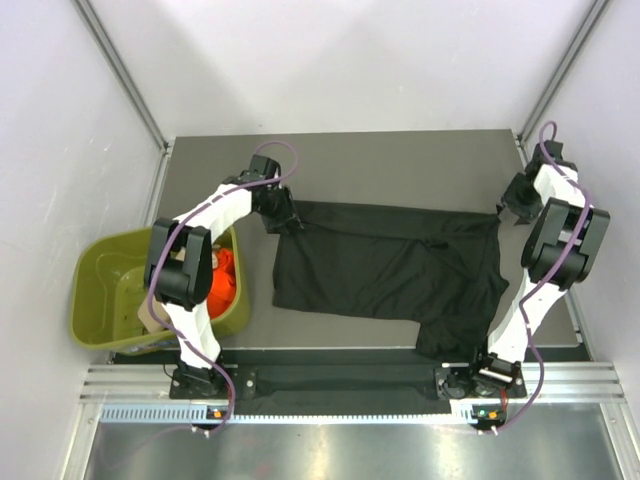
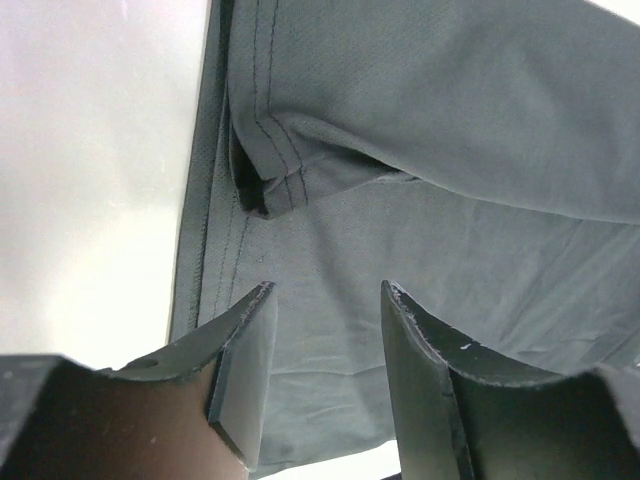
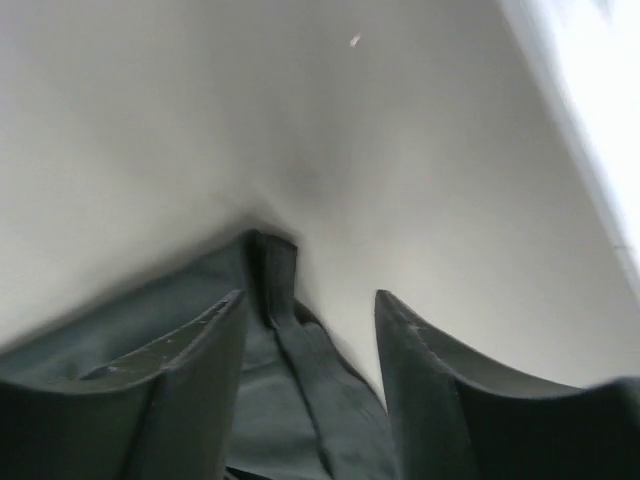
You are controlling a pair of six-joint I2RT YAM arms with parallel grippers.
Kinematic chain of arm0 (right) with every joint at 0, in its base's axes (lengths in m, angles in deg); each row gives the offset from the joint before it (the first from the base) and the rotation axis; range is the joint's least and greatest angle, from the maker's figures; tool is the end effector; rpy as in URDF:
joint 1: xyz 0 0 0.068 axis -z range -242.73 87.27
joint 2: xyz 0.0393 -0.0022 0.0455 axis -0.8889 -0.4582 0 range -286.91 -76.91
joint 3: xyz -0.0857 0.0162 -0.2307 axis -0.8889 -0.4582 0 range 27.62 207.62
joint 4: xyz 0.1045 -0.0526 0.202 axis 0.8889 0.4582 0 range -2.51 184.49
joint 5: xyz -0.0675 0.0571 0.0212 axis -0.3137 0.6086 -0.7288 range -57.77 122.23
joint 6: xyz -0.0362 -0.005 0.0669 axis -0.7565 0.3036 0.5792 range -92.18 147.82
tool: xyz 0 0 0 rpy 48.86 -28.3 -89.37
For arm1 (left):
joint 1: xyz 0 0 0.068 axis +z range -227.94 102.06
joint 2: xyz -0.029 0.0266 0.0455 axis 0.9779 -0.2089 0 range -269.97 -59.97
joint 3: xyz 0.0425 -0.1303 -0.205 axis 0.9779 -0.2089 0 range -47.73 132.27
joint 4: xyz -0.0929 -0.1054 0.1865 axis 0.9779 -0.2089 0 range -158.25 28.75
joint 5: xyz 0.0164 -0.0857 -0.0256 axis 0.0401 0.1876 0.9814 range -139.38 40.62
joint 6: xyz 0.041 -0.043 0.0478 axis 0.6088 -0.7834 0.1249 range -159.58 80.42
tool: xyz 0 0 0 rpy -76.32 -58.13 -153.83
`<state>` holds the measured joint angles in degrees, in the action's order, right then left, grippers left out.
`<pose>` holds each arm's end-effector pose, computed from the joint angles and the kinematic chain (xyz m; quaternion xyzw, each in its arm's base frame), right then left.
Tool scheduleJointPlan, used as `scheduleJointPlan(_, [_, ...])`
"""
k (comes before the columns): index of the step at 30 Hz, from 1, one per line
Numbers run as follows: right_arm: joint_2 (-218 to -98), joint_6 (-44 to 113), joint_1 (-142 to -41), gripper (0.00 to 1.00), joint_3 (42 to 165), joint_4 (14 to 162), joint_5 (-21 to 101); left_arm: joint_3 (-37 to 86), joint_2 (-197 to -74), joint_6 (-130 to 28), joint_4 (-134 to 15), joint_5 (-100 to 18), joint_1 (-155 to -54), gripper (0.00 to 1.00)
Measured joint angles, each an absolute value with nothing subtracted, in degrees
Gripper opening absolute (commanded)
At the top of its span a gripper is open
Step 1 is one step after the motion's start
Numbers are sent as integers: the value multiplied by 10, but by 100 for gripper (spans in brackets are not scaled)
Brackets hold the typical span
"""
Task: Fold and stack the t-shirts
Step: Fold the tshirt
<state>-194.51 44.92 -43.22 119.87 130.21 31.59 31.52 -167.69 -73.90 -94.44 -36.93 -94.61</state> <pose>0.3781 -0.1346 0.1570 0.3093 0.9317 -0.0095 0.1901 0.3549 -0.1208 0.1687 -0.1217 0.9565 -0.1996 0.1743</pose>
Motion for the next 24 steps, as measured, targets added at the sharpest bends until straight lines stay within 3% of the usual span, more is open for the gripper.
scheduleJointPlan(5, [-1903, 444, -467, 58, 1210, 1338, 280, 343, -1676, -731, -957, -382, -946, 43])
scheduleJointPlan(13, [-1763, 449, -625, 55, 1051, 1318, 395, 384, -1677, -728, -961, -382, -946, 39])
scheduleJointPlan(24, [-1804, 449, -666, 52, 1002, 1303, 427, 388, -1677, -728, -964, -372, -946, 39])
